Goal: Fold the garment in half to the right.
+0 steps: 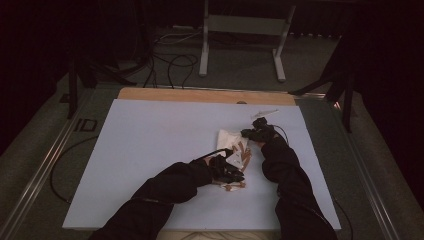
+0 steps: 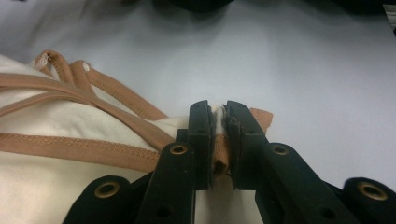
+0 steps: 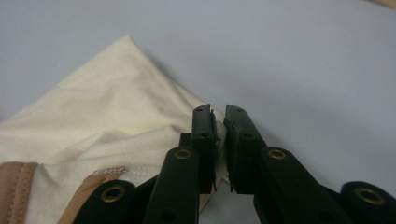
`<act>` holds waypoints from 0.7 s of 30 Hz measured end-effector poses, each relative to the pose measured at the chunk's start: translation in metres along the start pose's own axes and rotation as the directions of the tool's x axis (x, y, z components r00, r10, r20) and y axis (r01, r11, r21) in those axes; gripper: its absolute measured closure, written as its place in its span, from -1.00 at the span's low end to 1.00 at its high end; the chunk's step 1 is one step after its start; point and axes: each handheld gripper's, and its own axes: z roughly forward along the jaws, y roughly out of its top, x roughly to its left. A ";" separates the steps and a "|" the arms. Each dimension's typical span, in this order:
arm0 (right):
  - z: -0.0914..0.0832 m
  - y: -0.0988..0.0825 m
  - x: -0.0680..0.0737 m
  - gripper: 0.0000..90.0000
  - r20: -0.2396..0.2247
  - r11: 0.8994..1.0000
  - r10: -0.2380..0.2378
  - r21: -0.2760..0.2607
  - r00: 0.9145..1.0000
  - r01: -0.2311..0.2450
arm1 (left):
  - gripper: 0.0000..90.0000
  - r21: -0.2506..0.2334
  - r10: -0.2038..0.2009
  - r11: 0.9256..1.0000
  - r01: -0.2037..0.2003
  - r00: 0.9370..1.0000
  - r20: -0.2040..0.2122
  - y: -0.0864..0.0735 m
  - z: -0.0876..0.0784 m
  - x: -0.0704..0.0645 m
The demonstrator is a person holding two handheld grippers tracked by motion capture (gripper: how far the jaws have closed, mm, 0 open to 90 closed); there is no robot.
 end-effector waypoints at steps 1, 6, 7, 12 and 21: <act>-0.003 0.000 -0.002 0.80 0.004 1.000 0.004 -0.004 1.000 -0.004 | 0.83 0.000 0.002 1.000 -0.002 1.000 -0.001 0.001 0.000 0.000; -0.008 0.000 -0.001 0.83 0.012 1.000 -0.014 0.006 1.000 0.014 | 0.79 -0.002 0.003 1.000 -0.003 1.000 0.006 0.005 0.003 -0.001; -0.009 0.000 -0.002 0.81 0.014 1.000 -0.016 0.002 1.000 0.016 | 0.78 -0.002 0.002 1.000 -0.002 1.000 0.008 0.006 0.003 -0.002; -0.013 -0.002 -0.006 0.59 0.022 1.000 0.005 -0.005 1.000 -0.005 | 0.68 -0.012 0.001 1.000 -0.001 1.000 0.018 0.011 0.007 -0.003; -0.022 -0.009 -0.014 0.26 0.030 0.999 0.048 0.002 0.998 -0.048 | 0.52 -0.017 0.005 1.000 -0.005 0.999 0.037 0.015 0.012 -0.007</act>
